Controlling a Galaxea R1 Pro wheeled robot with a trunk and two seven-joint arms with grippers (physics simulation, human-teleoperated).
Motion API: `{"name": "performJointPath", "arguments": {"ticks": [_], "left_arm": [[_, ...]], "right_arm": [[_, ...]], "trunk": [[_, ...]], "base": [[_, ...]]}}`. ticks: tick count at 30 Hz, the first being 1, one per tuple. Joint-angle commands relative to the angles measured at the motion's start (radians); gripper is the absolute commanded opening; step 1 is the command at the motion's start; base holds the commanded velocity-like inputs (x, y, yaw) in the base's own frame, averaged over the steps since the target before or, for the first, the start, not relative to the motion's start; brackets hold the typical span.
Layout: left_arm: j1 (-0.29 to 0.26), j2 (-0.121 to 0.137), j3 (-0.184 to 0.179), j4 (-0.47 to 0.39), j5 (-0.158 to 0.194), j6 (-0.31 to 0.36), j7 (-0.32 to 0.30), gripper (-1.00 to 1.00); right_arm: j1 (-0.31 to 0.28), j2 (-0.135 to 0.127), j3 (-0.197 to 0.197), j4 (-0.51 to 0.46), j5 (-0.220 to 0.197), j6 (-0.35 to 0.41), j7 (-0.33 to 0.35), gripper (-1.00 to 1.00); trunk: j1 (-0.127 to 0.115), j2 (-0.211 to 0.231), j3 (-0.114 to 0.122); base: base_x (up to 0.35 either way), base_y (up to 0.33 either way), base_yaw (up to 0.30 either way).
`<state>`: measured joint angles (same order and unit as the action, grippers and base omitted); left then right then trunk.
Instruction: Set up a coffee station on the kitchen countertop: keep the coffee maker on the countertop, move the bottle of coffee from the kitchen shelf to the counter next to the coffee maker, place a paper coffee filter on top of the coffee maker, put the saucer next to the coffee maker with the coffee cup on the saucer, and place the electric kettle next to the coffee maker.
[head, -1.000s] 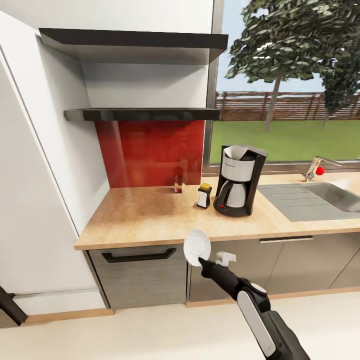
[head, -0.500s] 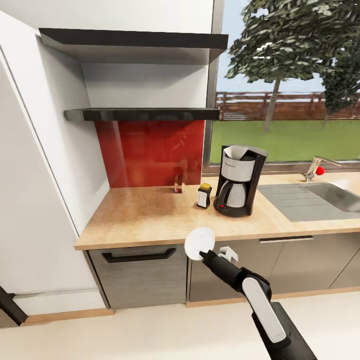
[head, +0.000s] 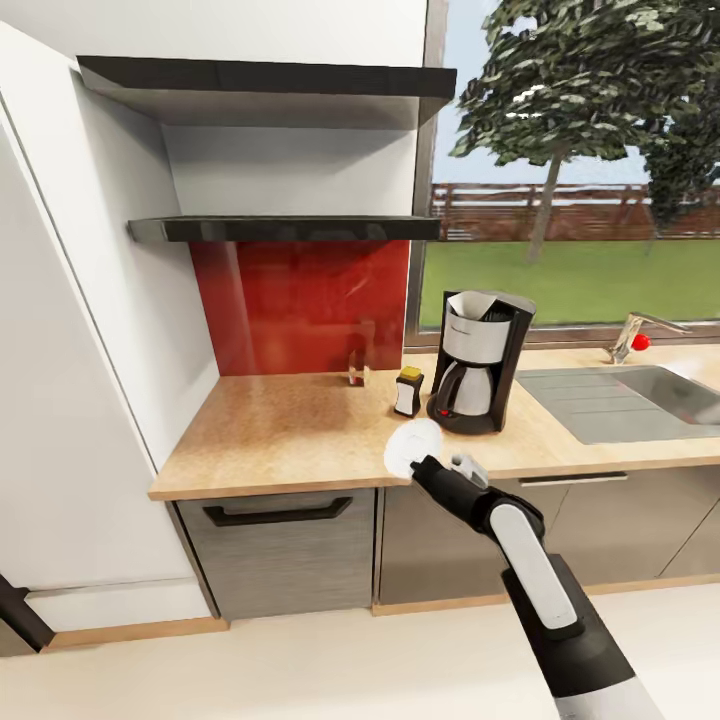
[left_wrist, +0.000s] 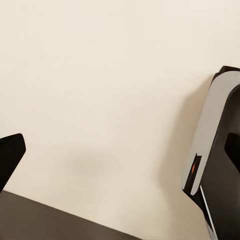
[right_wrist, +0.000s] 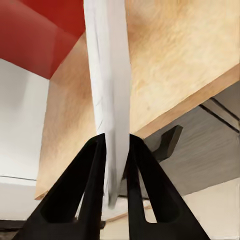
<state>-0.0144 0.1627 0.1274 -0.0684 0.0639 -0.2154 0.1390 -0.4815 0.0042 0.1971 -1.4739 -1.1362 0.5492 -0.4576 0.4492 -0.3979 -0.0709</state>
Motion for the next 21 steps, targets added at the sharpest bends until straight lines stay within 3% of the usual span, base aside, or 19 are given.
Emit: {"name": "performJointPath", "arguments": {"ticks": [1,4,6,8,14,21], "left_arm": [[-0.001,0.000,0.001,0.001,0.006,-0.003,-0.001,1.00],[-0.001,-0.001,0.000,0.002,0.004,-0.002,-0.001,1.00],[-0.001,-0.002,-0.002,0.004,0.002,0.003,0.000,1.00],[0.002,-0.001,-0.003,0.006,0.001,0.006,0.003,1.00],[0.007,0.001,-0.004,0.071,0.001,0.010,0.119,1.00],[0.007,0.000,-0.007,0.079,0.001,0.010,0.158,1.00]], "right_arm": [[-0.005,0.000,-0.001,-0.001,-0.043,-0.002,-0.030,-1.00],[-0.011,-0.001,-0.001,-0.001,-0.133,-0.002,-0.143,-1.00],[-0.012,-0.001,-0.001,0.000,-0.155,-0.002,-0.168,-1.00],[-0.012,-0.001,-0.001,0.000,-0.162,-0.002,-0.178,-1.00],[-0.012,-0.001,-0.001,-0.001,-0.167,-0.004,-0.334,-1.00],[-0.012,0.000,-0.001,-0.005,-0.168,-0.005,-0.362,-1.00]], "trunk": [[0.001,-0.002,-0.002],[0.001,-0.002,-0.002],[0.001,-0.002,-0.002],[0.001,-0.002,-0.002],[0.001,-0.002,-0.002],[0.001,-0.002,-0.002]], "base": [[0.124,0.000,0.000],[0.225,0.000,0.000],[0.208,0.000,0.000],[0.087,0.000,0.000],[0.012,0.000,0.000],[0.134,0.000,0.000]]}}
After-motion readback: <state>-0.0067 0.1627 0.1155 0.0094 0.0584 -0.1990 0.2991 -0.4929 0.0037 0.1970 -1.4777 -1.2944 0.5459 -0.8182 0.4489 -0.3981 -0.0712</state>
